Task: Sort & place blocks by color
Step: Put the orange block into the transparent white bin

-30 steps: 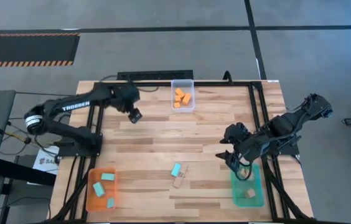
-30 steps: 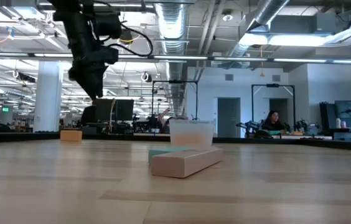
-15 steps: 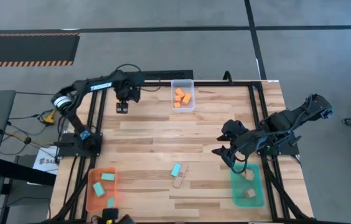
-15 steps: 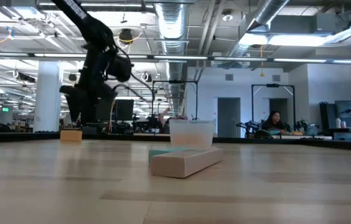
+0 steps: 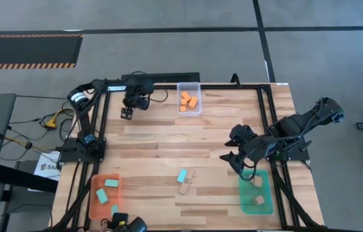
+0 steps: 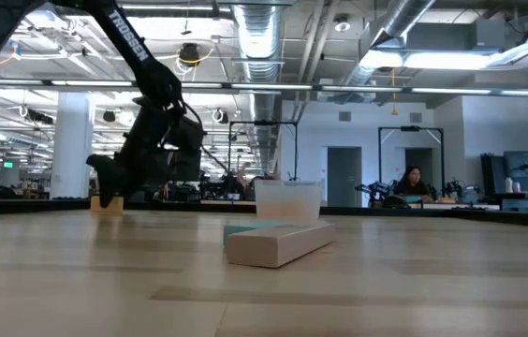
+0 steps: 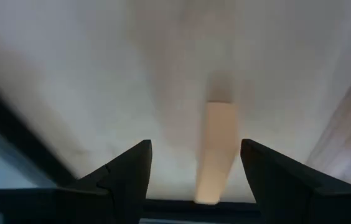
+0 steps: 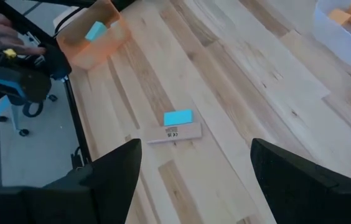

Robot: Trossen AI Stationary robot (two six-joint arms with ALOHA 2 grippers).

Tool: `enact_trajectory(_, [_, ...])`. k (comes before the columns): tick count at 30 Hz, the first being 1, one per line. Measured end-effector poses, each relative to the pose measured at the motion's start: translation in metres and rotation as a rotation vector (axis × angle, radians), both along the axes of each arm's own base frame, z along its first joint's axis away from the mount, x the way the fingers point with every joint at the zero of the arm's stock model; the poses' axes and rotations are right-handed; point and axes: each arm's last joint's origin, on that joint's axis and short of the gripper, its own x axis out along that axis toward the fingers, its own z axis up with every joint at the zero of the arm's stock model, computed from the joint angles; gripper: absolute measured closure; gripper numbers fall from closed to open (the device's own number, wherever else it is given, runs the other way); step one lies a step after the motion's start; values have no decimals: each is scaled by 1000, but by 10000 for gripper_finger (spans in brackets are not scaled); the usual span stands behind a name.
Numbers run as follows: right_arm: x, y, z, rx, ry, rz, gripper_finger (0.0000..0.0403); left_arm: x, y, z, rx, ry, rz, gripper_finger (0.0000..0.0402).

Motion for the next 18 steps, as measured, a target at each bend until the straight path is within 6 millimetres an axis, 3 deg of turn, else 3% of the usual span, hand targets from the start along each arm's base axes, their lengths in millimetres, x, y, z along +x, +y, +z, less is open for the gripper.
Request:
enact_trajectory(8, [-1,0,0,-10,7,6,81,2,2,-16,-25,38,4,187])
enact_trajectory(12, [-1,-1,-1,-16,17,5,81,1,3,-15,-9,57,2,247])
enact_trajectory(18, [-2,-1,-2,-23,30,5,81,0,3,-12,19,42,44,374])
